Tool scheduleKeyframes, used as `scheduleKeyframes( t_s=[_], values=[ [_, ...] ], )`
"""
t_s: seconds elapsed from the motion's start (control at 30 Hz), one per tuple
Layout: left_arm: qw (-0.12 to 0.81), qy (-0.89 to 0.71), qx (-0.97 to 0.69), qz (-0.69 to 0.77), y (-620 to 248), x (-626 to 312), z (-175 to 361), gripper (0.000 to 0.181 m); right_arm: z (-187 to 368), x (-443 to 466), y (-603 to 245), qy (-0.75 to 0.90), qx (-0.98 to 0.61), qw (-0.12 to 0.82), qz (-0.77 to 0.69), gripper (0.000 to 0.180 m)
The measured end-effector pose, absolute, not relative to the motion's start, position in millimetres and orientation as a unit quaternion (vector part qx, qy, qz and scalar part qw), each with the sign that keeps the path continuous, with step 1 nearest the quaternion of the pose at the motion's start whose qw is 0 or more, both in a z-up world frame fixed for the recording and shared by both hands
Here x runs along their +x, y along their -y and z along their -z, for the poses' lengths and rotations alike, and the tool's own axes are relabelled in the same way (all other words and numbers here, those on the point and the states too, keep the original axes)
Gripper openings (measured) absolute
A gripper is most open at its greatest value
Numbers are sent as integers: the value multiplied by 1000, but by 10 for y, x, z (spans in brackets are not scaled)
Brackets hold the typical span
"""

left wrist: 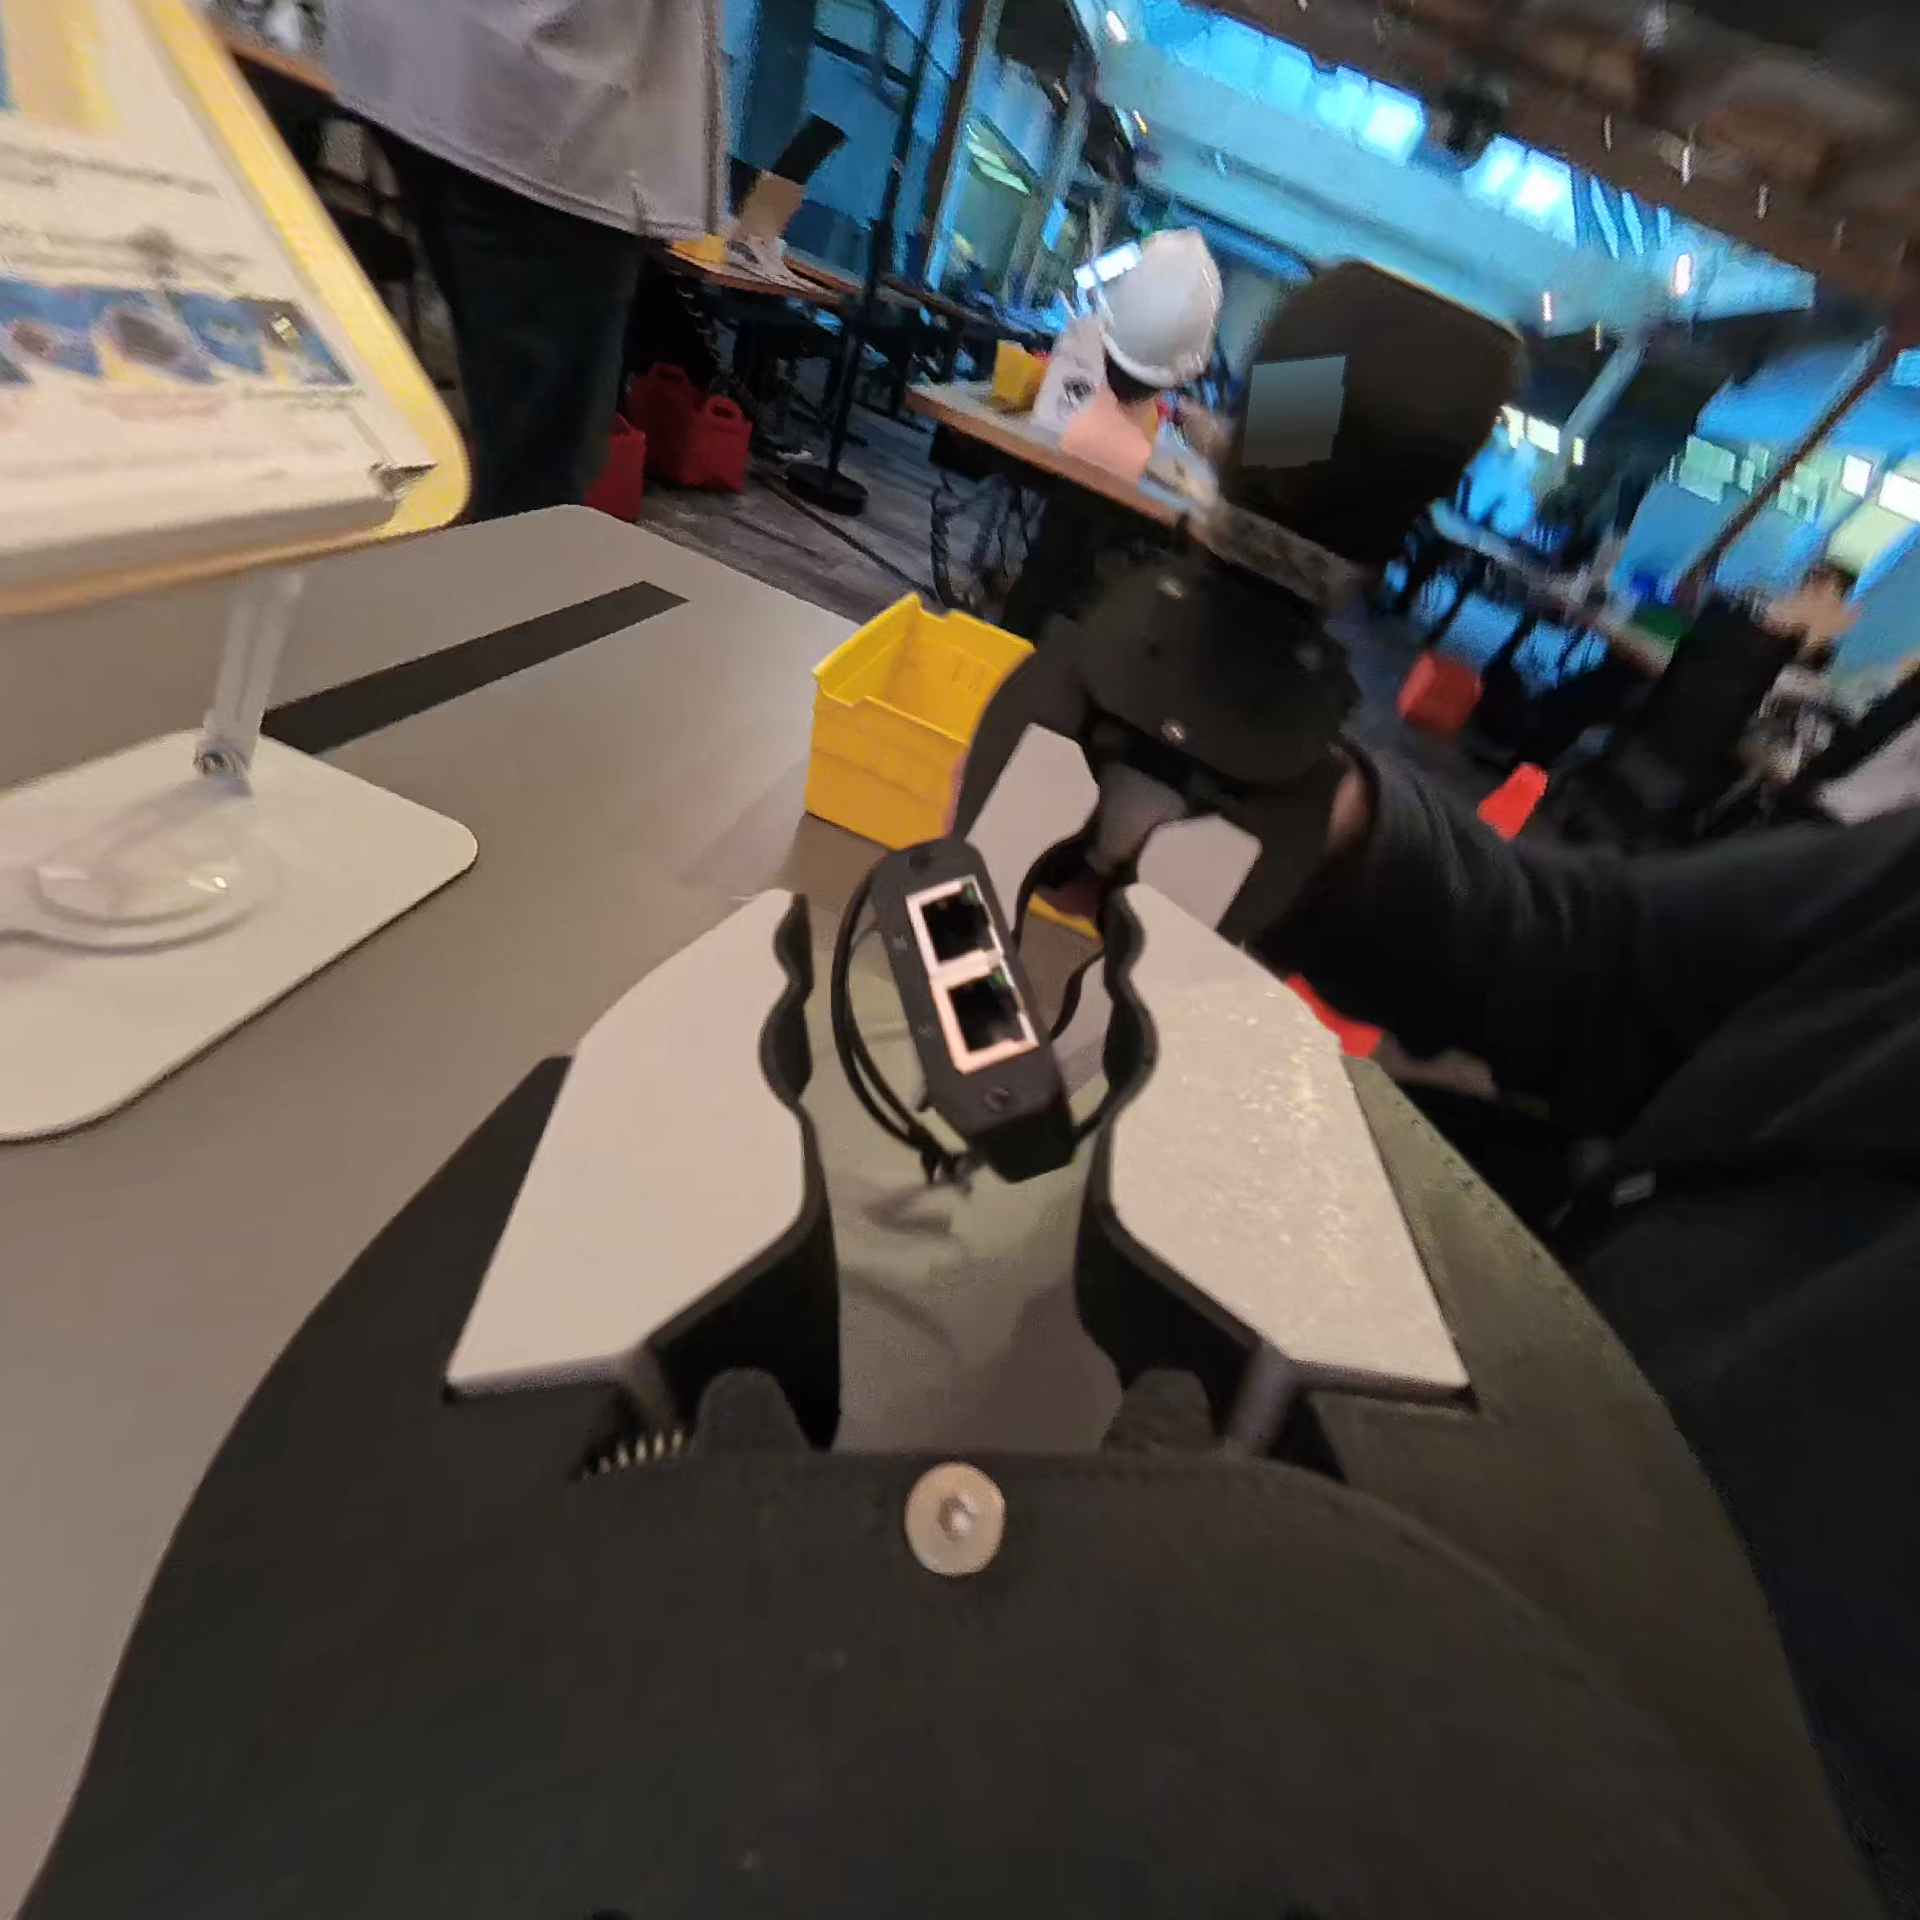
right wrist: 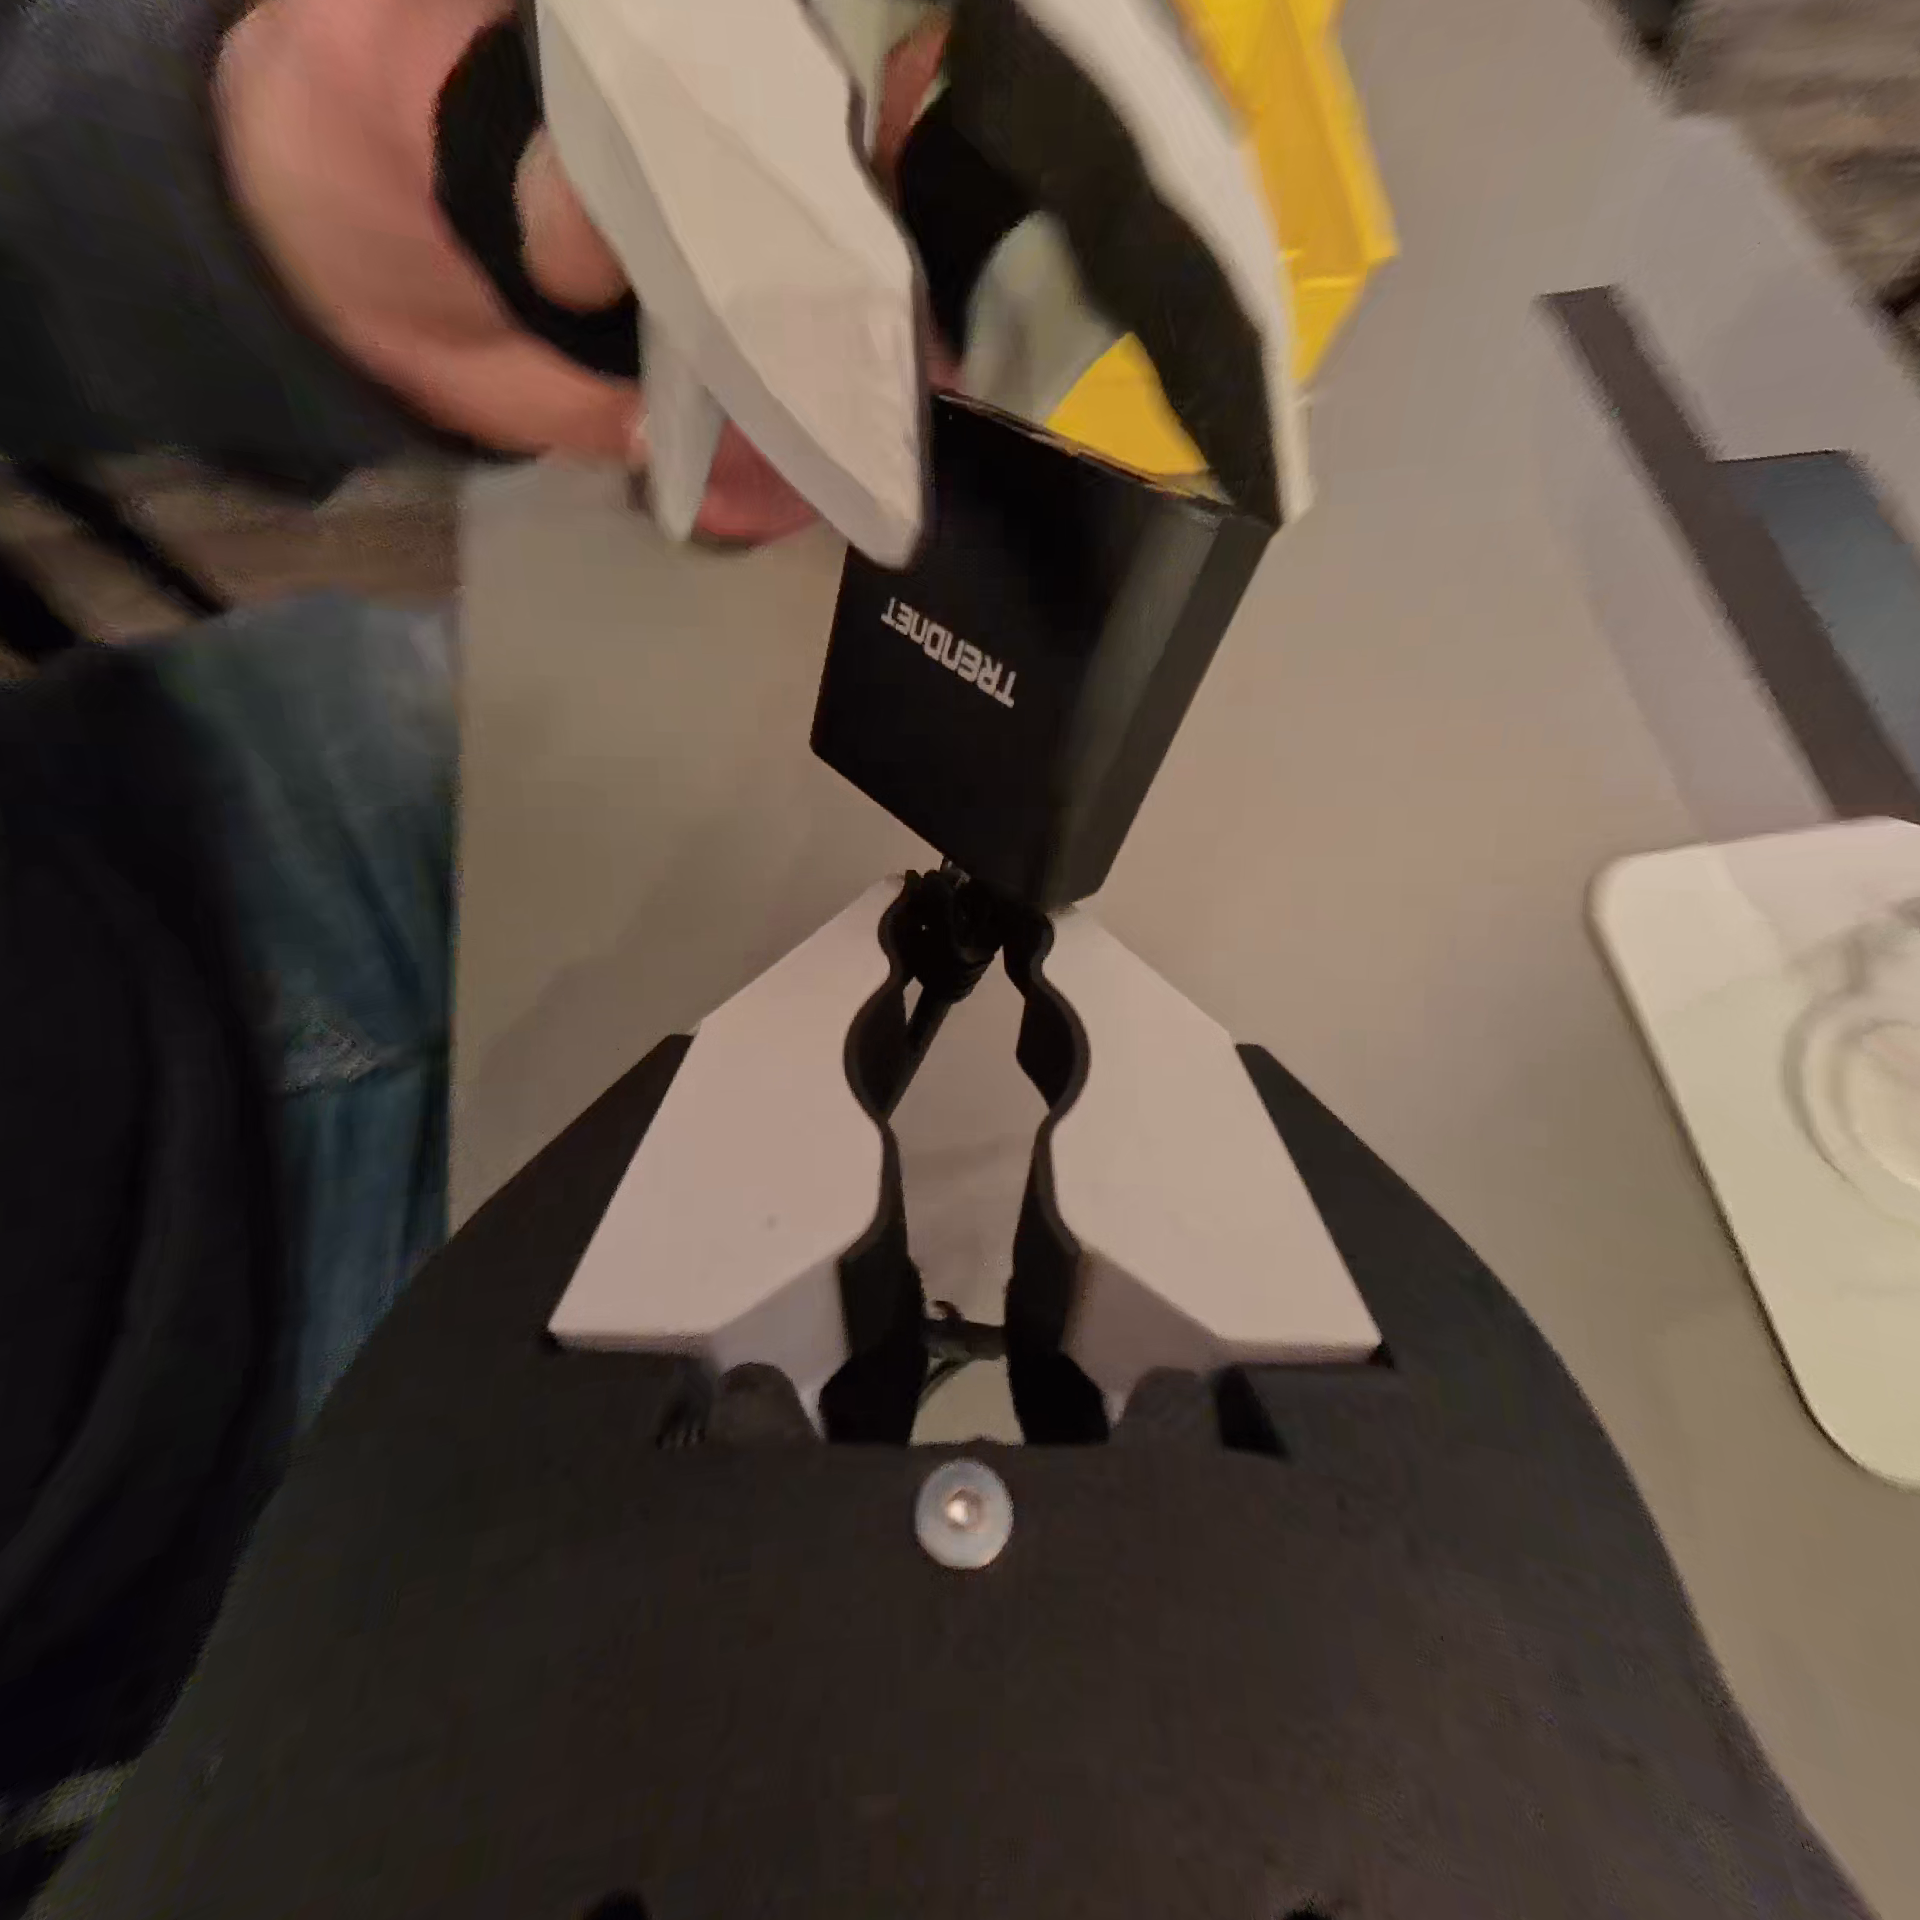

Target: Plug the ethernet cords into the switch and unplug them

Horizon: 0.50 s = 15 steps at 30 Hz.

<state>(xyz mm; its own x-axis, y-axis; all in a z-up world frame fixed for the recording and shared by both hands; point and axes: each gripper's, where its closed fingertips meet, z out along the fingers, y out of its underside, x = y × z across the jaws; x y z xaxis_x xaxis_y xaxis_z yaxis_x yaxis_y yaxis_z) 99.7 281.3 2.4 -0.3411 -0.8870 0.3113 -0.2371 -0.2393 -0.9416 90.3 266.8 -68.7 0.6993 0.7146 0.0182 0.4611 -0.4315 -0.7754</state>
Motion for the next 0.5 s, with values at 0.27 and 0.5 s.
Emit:
scheduleKeyframes(
  t_s=[0.27,0.5],
  values=[
    [294,-723,-407,475,-2364,886,236,95,683,829,-2240,503,-776,263,-273,14],
    [267,-737,-376,495,-2110,836,338,73,734,760,-2048,566,-750,186,-287,14]
  ],
)
